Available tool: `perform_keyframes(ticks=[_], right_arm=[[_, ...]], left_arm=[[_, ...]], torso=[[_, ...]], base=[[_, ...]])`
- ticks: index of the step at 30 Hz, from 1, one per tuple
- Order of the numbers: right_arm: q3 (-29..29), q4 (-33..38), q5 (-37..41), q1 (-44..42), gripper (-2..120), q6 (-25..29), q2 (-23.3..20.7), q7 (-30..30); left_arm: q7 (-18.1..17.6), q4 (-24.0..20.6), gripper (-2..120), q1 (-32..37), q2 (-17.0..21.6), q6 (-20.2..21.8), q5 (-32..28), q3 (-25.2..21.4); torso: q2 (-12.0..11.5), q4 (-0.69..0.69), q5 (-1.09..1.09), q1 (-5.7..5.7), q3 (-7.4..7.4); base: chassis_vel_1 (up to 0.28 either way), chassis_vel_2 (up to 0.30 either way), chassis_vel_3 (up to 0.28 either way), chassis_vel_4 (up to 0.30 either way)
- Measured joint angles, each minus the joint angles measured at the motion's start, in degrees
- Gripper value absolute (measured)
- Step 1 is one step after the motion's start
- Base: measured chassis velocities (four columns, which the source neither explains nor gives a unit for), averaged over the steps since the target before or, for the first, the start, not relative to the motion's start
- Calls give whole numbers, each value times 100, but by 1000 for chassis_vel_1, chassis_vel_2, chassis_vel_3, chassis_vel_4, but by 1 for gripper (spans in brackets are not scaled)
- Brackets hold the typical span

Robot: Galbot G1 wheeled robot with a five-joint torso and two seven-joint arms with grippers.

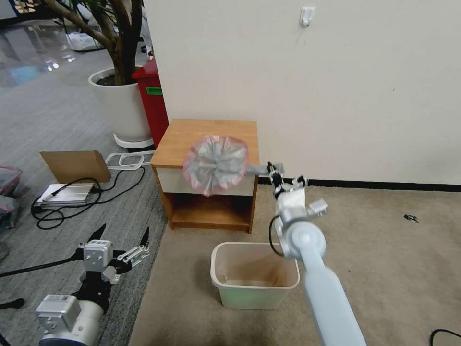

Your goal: Pick up the garbage bag from the table and place it over the trash can.

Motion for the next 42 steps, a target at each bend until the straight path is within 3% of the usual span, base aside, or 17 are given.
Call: perform_keyframes(ticks=[12, 17, 27, 38, 42], right_arm=[[-430, 1625, -439, -1775, 0, -6, -311, 786], [-350, 1725, -948, -2377, 0, -74, -504, 846], [-274, 1844, -846, -2845, 0, -95, -876, 847], [-264, 1894, -817, -3047, 0, -209, -785, 1118], [-177, 1935, -876, -3108, 13, -219, -762, 1276]], left_arm=[[205, 150, 100, -170, 38, -31, 43, 102], [235, 203, 100, -267, 28, -45, 42, 149], [293, 352, 100, -380, -65, -142, 128, 235], [407, 527, 100, -472, -132, -296, 358, 299], [438, 582, 100, -533, -151, -317, 371, 325]], torso=[[0, 0, -1, 0, 0], [0, 0, 0, 0, 0], [0, 0, 1, 0, 0], [0, 0, -1, 0, 0], [0, 0, 0, 0, 0]], base=[[0, 0, 0, 0], [0, 0, 0, 0], [0, 0, 0, 0], [0, 0, 0, 0], [0, 0, 0, 0]])
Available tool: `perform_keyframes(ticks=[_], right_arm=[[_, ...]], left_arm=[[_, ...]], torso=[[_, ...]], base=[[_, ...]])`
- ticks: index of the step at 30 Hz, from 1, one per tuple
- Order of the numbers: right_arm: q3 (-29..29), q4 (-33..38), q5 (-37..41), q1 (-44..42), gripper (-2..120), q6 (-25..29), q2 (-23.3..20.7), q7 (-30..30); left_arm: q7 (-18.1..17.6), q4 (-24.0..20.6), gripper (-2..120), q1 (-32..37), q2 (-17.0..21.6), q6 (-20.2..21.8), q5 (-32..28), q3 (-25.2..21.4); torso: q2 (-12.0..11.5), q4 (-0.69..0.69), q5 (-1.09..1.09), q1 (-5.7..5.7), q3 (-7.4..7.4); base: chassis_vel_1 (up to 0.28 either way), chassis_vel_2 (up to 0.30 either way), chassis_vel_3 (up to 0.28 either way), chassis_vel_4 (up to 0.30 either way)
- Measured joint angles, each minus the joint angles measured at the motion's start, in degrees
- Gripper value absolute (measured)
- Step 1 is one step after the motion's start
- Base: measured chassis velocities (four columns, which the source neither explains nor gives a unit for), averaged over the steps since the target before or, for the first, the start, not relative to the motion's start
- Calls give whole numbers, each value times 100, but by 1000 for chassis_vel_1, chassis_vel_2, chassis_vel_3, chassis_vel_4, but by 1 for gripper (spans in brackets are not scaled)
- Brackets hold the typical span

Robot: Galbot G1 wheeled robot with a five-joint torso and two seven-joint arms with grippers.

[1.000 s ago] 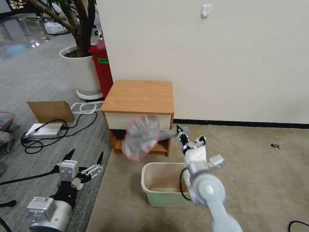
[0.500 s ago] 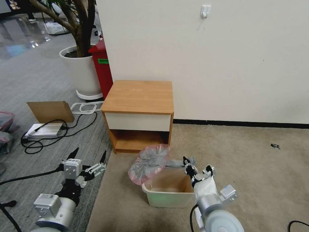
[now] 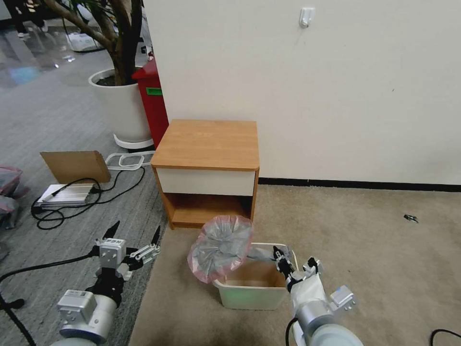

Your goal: Pick up the garbage bag from the table and place it over the trash can.

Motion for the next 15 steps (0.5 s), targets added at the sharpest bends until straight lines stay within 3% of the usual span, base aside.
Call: perform_keyframes(ticks=[2, 3, 4, 6, 10, 13, 15], right_arm=[[82, 46, -5, -71, 19, -1, -7, 29], [231, 159, -13, -209, 34, -1, -15, 66], [291, 194, -14, -249, 39, -1, -16, 87], [367, 225, -13, -294, 42, 1, -22, 111], [606, 324, -12, -451, 55, 8, -65, 138], [814, 464, -13, -649, 72, 15, -118, 142], [858, 488, -13, -680, 76, 16, -120, 142]], left_arm=[[29, 73, 100, -48, -12, -36, 24, 6], [65, 171, 100, -147, -37, -74, 51, 40], [70, 191, 100, -173, -41, -77, 58, 62], [88, 213, 100, -199, -43, -80, 70, 87], [156, 287, 100, -281, -49, -91, 98, 148], [178, 403, 100, -416, -47, -95, 118, 259], [180, 423, 100, -437, -44, -95, 122, 296]], torso=[[0, 0, 0, 0, 0], [0, 0, 0, 0, 0], [0, 0, 0, 0, 0], [0, 0, 0, 0, 0], [0, 0, 0, 0, 0], [0, 0, 0, 0, 0], [0, 0, 1, 0, 0]], base=[[0, 0, 0, 0], [0, 0, 0, 0], [0, 0, 0, 0], [0, 0, 0, 0], [0, 0, 0, 0], [0, 0, 0, 0], [0, 0, 0, 0]])
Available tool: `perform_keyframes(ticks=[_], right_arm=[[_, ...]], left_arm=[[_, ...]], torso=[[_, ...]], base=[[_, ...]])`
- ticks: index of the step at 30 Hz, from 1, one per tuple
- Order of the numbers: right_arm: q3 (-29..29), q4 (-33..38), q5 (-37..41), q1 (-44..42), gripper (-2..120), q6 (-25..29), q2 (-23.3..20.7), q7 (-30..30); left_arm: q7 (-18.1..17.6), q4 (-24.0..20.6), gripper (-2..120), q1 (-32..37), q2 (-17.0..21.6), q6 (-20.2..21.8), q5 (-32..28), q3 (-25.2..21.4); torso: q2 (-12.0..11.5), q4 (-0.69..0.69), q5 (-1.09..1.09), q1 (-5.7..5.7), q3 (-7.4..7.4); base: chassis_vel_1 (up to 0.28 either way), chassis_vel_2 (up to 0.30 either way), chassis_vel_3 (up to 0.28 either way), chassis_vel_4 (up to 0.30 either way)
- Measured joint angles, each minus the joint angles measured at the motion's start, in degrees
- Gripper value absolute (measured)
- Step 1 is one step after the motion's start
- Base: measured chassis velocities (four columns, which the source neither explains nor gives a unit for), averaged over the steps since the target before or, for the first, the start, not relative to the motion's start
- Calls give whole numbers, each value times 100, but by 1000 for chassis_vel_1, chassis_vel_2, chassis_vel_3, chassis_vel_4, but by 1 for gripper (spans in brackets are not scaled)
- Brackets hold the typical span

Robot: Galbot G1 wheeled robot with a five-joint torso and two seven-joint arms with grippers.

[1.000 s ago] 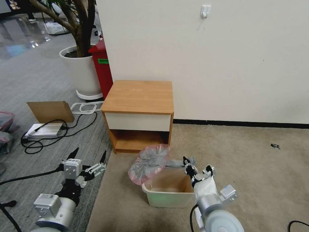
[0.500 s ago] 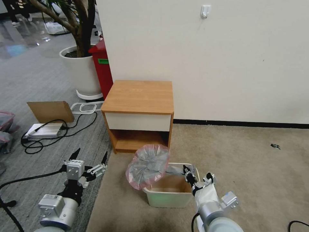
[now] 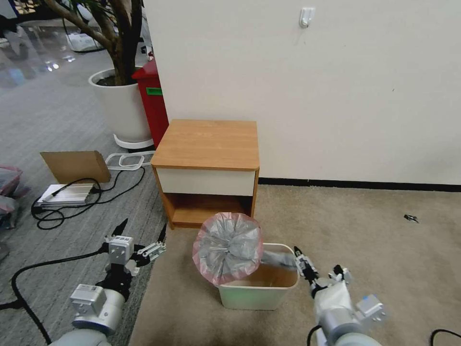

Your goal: Pick up the garbage bag from the table and place it over the trash can.

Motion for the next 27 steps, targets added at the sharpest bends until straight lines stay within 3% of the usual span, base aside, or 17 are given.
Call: perform_keyframes(ticks=[6, 14, 20, 27], right_arm=[[293, 113, 0, -105, 97, 8, -20, 2], [423, 290, -146, -176, 100, 10, 17, -80], [492, 372, -286, -188, 100, 43, 117, -149], [698, 228, -445, -361, 100, 187, 308, -276]], left_arm=[[8, 139, 100, -173, 43, -2, 99, 386], [-53, 333, 100, -390, 204, 80, 132, 900], [-900, 611, 100, -691, 464, 641, 111, 1737], [-1466, 1014, 100, -1007, 525, 973, -5, 2489]], torso=[[0, 0, 0, 0, 0], [0, 0, 0, 0, 0], [0, 0, -1, 0, 0], [0, 0, -1, 0, 0]], base=[[0, 0, 0, 0], [0, 0, 0, 0], [0, 0, 0, 0], [0, 0, 0, 0]])
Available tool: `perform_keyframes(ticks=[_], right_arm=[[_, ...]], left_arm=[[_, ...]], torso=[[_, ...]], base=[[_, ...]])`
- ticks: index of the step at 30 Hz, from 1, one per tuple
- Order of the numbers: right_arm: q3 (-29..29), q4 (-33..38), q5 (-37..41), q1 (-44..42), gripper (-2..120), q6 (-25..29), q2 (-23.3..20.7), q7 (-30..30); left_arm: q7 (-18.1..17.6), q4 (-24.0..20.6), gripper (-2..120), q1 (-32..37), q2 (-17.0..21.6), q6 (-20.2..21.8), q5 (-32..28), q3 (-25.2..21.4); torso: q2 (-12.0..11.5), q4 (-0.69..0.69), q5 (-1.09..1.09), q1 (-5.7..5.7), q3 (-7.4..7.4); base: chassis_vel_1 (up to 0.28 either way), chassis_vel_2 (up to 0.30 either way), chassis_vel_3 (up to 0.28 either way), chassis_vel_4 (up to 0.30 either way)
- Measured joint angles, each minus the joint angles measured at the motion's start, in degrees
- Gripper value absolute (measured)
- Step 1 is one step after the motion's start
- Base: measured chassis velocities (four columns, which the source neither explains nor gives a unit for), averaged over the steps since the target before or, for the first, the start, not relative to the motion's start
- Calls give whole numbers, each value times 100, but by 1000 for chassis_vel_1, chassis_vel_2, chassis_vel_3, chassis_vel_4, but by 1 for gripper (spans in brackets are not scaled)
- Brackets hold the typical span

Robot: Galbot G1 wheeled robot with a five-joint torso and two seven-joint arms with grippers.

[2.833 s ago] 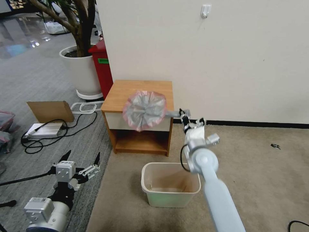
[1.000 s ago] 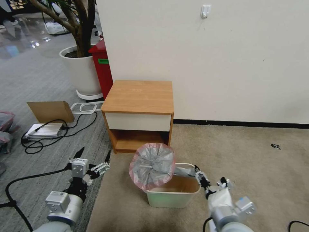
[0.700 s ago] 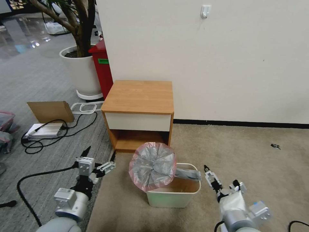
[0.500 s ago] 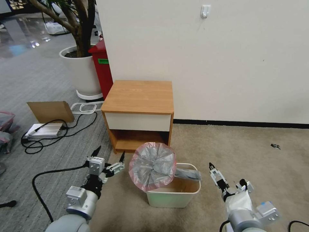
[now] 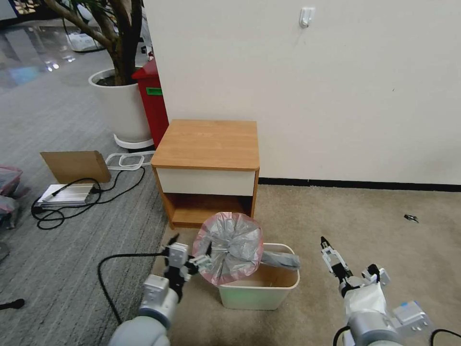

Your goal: Pick up the garbage bag from the table and place it over the trash can.

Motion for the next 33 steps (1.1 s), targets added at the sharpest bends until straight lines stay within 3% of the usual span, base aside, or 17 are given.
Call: perform_keyframes(ticks=[11, 21, 30, 33], right_arm=[[301, -349, -144, -206, 100, 211, 147, -309], [434, -482, -195, -226, 100, 237, 234, -377], [448, -500, -305, -206, 100, 300, 343, -383], [415, -513, -378, -195, 100, 341, 369, -385]], left_arm=[[-510, 477, 100, -943, -33, 360, -606, 551], [-763, 826, 98, -1601, -16, 747, -751, 769], [-919, 815, 64, -1356, 45, 901, -793, 919], [-925, 791, 58, -1287, 50, 887, -776, 926]], torso=[[0, 0, 0, 0, 0], [0, 0, 0, 0, 0], [0, 1, 0, 0, 0], [0, 0, 0, 0, -1]], base=[[0, 0, 0, 0], [0, 0, 0, 0], [0, 0, 0, 0], [0, 0, 0, 0]])
